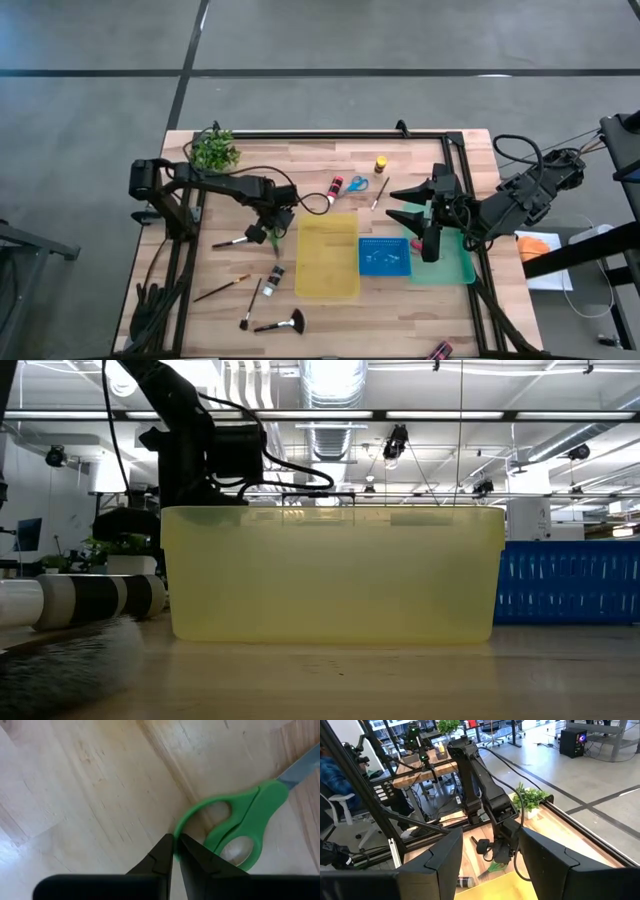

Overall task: Pick & Place Paint Supplies
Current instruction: Put the green scissors into the green bin

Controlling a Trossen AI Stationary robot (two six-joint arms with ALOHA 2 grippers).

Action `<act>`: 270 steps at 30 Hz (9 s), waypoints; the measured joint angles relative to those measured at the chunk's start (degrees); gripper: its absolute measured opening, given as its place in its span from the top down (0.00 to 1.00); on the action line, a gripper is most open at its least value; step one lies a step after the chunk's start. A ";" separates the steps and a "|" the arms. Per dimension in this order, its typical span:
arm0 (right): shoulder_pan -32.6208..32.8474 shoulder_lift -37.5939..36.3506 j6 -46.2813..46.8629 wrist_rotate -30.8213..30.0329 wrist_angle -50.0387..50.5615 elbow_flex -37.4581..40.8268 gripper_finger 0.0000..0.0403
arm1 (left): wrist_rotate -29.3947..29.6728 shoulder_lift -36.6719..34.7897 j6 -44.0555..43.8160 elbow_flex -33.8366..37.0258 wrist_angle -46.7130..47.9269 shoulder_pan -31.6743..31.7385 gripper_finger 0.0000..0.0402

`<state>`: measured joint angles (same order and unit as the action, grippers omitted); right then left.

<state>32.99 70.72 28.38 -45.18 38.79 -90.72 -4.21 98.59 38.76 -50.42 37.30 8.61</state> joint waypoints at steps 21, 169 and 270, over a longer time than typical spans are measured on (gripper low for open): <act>-0.02 0.00 -0.06 -0.01 -0.06 0.11 0.52 | -1.25 -3.76 -0.24 0.59 2.59 -2.70 1.00; -48.87 5.22 2.11 64.37 -39.61 36.89 0.52 | 2.06 -12.06 -7.43 0.19 -7.28 9.55 0.68; -45.88 4.42 4.01 63.60 -37.44 37.70 0.52 | -2.05 -5.26 -6.48 -3.55 -5.22 8.84 0.93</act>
<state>-12.88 75.13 32.38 18.41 1.34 -53.01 -6.26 93.33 32.28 -53.97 32.08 17.45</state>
